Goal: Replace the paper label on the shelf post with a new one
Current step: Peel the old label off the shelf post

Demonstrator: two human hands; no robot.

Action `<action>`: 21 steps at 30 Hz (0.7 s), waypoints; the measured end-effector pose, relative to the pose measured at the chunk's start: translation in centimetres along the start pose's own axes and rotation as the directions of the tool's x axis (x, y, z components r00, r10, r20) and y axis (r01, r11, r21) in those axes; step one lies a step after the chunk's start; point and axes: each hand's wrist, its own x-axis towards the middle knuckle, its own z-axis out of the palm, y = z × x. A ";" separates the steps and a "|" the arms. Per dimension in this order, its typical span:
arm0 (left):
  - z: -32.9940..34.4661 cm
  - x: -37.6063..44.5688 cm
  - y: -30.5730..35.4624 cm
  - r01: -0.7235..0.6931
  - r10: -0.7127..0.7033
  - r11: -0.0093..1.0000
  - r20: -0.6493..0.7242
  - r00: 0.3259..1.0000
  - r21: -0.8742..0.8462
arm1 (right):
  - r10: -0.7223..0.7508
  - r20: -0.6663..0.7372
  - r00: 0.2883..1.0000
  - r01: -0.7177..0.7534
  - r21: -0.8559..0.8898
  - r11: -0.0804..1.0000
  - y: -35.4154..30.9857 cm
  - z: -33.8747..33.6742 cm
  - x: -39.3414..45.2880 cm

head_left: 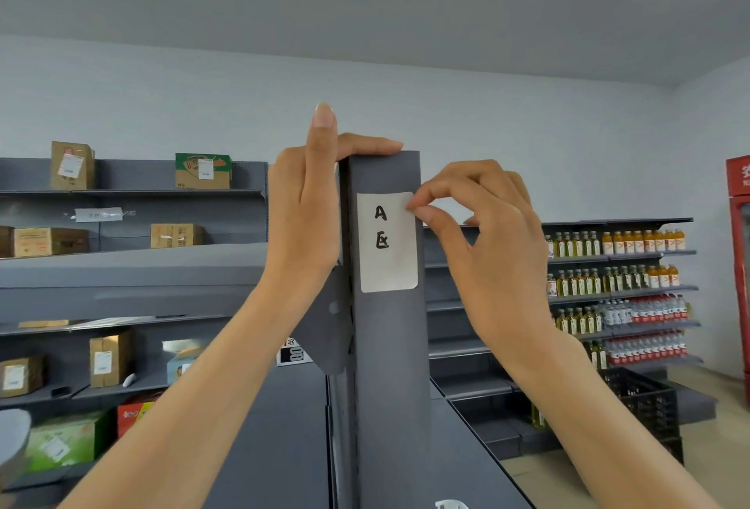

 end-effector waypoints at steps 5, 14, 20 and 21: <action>0.1 -0.1 0.2 0.001 -0.001 1.000 -0.001 1.000 -0.020 | 0.030 0.037 0.999 -0.031 0.034 0.999 0.2 -0.1 -0.2; 0.0 -0.1 0.2 0.015 -0.015 1.000 -0.002 1.000 -0.015 | 0.149 0.082 0.985 -0.158 0.118 0.980 -0.3 -0.6 -0.2; 0.0 -0.1 0.4 0.028 -0.028 0.999 -0.009 1.000 -0.024 | 0.192 0.171 0.966 -0.214 0.115 0.970 -0.5 -0.7 0.0; 0.0 -0.1 0.4 0.030 -0.030 0.999 -0.008 1.000 -0.028 | 0.200 0.157 0.967 -0.220 0.123 0.968 -0.5 -0.8 0.1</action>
